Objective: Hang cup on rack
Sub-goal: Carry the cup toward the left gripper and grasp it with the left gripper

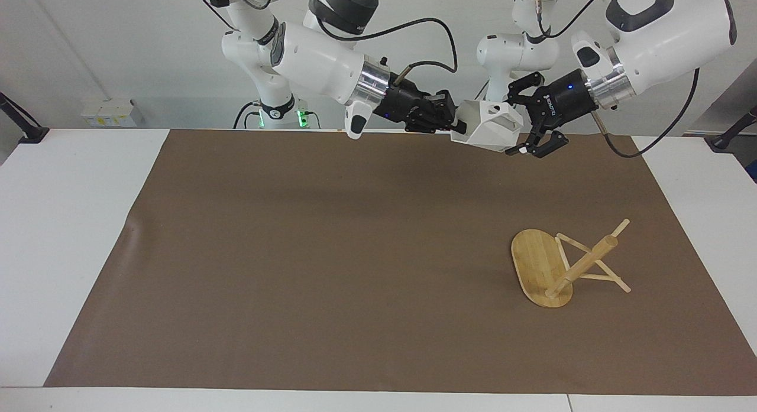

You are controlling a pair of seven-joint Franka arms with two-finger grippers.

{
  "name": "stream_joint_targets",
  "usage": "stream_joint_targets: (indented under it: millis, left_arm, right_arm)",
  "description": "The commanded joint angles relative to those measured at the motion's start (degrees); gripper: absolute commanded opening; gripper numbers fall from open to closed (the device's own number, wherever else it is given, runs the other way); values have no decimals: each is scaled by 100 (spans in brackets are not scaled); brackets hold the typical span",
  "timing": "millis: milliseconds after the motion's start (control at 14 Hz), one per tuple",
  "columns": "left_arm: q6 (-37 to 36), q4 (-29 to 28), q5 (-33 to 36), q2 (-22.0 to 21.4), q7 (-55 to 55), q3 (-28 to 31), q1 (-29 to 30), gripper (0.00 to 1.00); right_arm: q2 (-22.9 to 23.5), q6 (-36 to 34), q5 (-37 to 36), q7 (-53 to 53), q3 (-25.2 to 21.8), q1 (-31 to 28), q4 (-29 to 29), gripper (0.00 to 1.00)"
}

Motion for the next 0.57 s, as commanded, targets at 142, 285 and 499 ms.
stream_joint_targets:
  millis: [142, 285, 499]
  left_arm:
    - [-67, -84, -292, -90, -23, -65, -18, 100]
    - [-67, -128, -292, -107, -50, -47, 61, 100]
    - [-76, -120, -248, -90, -67, -29, 184, 100]
  right_arm:
    - [14, -6, 159, 95, 89, -67, -20, 0]
    - [5, 3, 159, 95, 89, -67, -20, 0]
    - [14, 3, 159, 95, 89, -66, -20, 0]
